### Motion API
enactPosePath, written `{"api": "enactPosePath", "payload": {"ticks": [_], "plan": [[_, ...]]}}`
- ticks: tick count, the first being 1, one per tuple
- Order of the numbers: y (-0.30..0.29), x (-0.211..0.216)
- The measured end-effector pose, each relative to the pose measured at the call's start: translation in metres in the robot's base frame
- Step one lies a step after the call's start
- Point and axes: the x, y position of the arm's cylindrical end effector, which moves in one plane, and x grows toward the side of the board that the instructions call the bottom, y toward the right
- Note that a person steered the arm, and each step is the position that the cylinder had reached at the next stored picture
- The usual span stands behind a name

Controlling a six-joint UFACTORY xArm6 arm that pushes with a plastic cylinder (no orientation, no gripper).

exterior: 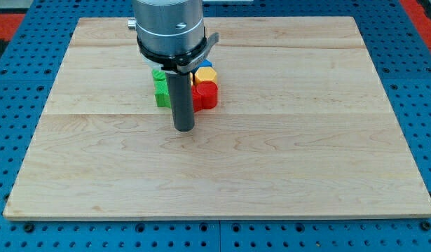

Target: Separate the group of blocks

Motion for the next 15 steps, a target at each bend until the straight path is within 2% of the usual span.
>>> {"api": "enactPosePath", "payload": {"ticks": [1, 3, 5, 6, 7, 8, 9, 10, 11, 13, 15], "plan": [[0.000, 0.000], [-0.059, 0.018], [-0.123, -0.072], [-0.079, -0.105], [-0.006, -0.105], [0.064, -0.083], [0.076, -0.057], [0.068, -0.043], [0.014, -0.046], [-0.016, -0.089], [-0.090, -0.107]]}}
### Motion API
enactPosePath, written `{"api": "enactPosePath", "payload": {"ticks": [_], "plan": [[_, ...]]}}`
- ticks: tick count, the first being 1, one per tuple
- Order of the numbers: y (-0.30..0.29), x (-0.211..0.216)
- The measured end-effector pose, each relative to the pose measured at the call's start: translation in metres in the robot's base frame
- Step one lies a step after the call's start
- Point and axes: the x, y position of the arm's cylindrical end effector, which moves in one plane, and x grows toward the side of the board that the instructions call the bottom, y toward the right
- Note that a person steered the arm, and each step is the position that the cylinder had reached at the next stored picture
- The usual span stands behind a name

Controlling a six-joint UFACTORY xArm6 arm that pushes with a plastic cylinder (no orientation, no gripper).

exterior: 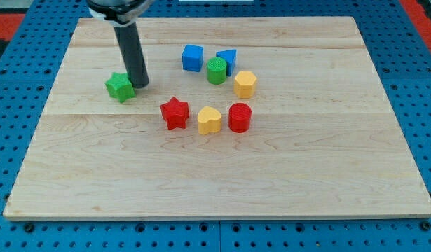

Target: Separate the group of blocks

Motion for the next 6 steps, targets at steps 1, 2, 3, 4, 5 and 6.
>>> {"api": "enactPosePath", "payload": {"ticks": [1, 2, 3, 4, 5, 6], "plan": [[-0.017, -0.030], [-0.031, 0.003], [-0.021, 0.046], [-0.014, 0.052], [-0.073, 0.052], [-0.090, 0.075]]}}
